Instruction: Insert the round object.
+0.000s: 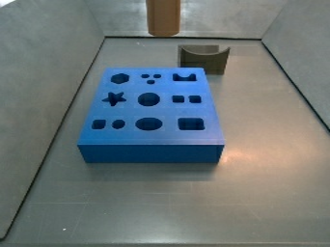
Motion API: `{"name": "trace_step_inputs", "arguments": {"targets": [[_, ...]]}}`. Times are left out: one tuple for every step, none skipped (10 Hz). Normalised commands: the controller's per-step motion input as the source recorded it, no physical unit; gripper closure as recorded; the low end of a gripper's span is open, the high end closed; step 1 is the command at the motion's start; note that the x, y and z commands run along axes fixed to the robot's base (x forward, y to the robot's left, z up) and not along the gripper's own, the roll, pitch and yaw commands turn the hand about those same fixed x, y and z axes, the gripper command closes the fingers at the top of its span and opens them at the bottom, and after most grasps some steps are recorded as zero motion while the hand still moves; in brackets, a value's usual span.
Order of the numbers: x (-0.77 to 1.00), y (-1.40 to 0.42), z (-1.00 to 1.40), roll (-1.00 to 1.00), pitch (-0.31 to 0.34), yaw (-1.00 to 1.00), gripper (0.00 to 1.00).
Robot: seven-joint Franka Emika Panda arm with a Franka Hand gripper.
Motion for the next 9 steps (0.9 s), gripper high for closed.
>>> {"name": "trace_step_inputs", "arguments": {"targets": [[-0.11, 0.30, -0.88, 0.23, -0.097, 0.00, 1.00], [-0.12, 0.27, -0.92, 0.20, -0.093, 0.00, 1.00], [0.00, 0.17, -0.94, 0.13, -0.114, 0.00, 1.00], [0.00, 0.07, -0.88, 0.12, -0.134, -0.07, 1.00], [0.07, 0.03, -0.81, 0.11, -0.160, -0.12, 1.00], [0.04, 0.08, -0.80, 0.14, -0.151, -0.10, 1.00], [0.00, 0.16, -0.83, 0.19, -0.110, -0.07, 1.00], [0.00, 0.13, -0.91, 0.16, -0.087, -0.07, 1.00], [-0.08, 0.11, -0.96, 0.09, -0.101, -0.09, 1.00]]}}
